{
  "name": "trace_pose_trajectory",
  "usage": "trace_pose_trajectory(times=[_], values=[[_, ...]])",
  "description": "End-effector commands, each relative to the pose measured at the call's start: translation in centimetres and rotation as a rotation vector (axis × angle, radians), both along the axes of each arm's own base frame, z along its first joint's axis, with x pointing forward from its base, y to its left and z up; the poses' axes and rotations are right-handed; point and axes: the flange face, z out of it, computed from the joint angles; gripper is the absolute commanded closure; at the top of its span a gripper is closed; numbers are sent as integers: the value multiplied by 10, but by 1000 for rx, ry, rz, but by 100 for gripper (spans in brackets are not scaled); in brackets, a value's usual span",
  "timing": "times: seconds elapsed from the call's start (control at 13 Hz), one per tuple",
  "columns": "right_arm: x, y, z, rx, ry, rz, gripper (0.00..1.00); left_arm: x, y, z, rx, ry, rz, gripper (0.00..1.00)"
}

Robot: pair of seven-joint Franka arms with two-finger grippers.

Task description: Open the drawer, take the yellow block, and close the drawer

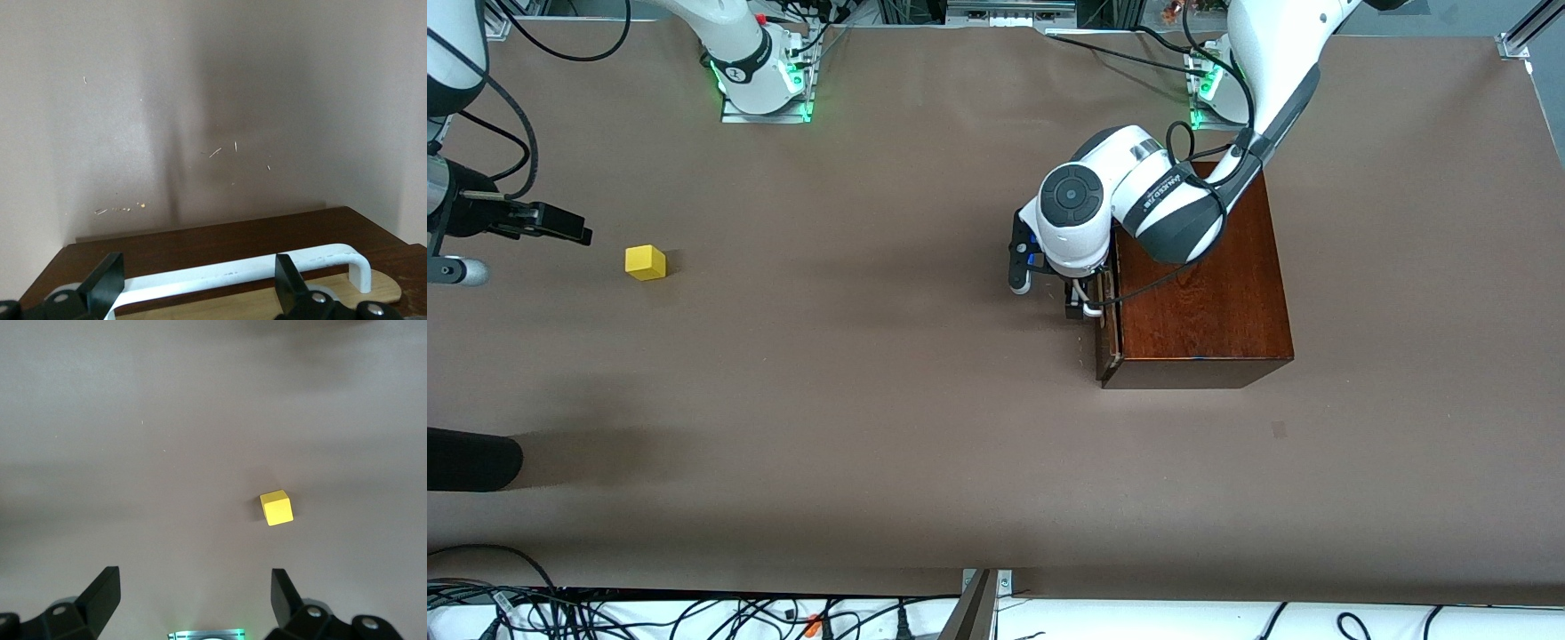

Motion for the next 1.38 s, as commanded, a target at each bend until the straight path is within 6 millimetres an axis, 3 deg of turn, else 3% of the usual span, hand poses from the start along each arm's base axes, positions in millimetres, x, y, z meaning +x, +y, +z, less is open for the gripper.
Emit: trace_pose_trajectory(times=[0.0,0.77,0.92,1.15,1.31], values=[[-13,13,23,-25,-30,0,0,10,20,16,42,-19,3,0],[-20,8,37,-12,-69,-3,0,10,17,28,35,-26,18,0],[-23,9,35,-11,-84,-1,0,12,14,43,18,-49,81,0],[-21,10,38,-11,-103,2,0,7,7,85,-81,13,306,0],[-19,11,40,-9,-100,5,0,0,14,104,-43,25,426,0]])
